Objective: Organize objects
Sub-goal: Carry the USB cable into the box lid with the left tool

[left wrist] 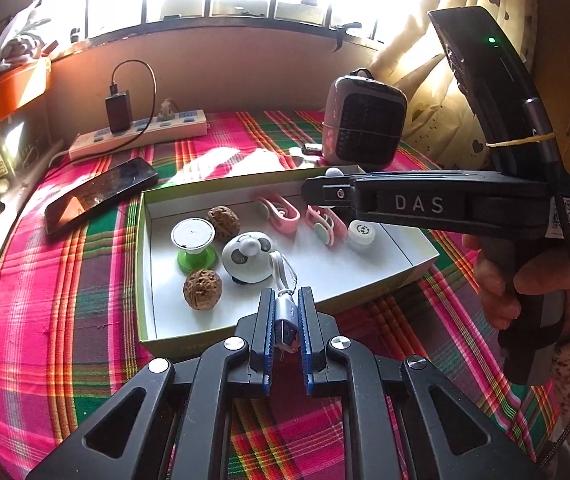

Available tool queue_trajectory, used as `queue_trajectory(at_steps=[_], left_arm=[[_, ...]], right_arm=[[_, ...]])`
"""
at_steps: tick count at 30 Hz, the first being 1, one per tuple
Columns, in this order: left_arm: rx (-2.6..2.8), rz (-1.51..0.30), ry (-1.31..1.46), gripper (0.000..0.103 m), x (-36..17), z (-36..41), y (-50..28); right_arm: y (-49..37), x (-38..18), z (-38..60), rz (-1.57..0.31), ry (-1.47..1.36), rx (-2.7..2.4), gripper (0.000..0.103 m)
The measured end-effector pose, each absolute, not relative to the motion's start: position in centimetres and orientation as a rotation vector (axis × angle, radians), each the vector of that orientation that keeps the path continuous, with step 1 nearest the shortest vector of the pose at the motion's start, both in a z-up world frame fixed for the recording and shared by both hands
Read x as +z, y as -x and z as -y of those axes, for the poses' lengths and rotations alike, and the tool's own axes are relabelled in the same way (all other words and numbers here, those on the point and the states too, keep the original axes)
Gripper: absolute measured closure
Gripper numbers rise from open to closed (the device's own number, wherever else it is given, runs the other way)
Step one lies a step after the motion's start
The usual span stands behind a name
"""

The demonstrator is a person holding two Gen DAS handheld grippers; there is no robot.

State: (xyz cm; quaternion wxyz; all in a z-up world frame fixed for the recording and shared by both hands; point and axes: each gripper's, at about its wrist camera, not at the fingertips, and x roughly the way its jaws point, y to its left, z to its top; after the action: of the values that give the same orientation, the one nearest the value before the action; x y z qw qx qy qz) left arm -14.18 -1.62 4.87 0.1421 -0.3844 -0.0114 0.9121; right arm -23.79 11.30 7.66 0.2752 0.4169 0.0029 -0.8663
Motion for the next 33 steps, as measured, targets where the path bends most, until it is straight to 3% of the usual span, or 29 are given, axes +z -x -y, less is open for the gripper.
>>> queue_trajectory(at_steps=[33], left_arm=[[2.611,-0.018,1.2,0.094,2.7,0.1,18.3]], right_arm=[[25.4,3.9,-9.6,-0.212,-1.218,-2.311,0.076]])
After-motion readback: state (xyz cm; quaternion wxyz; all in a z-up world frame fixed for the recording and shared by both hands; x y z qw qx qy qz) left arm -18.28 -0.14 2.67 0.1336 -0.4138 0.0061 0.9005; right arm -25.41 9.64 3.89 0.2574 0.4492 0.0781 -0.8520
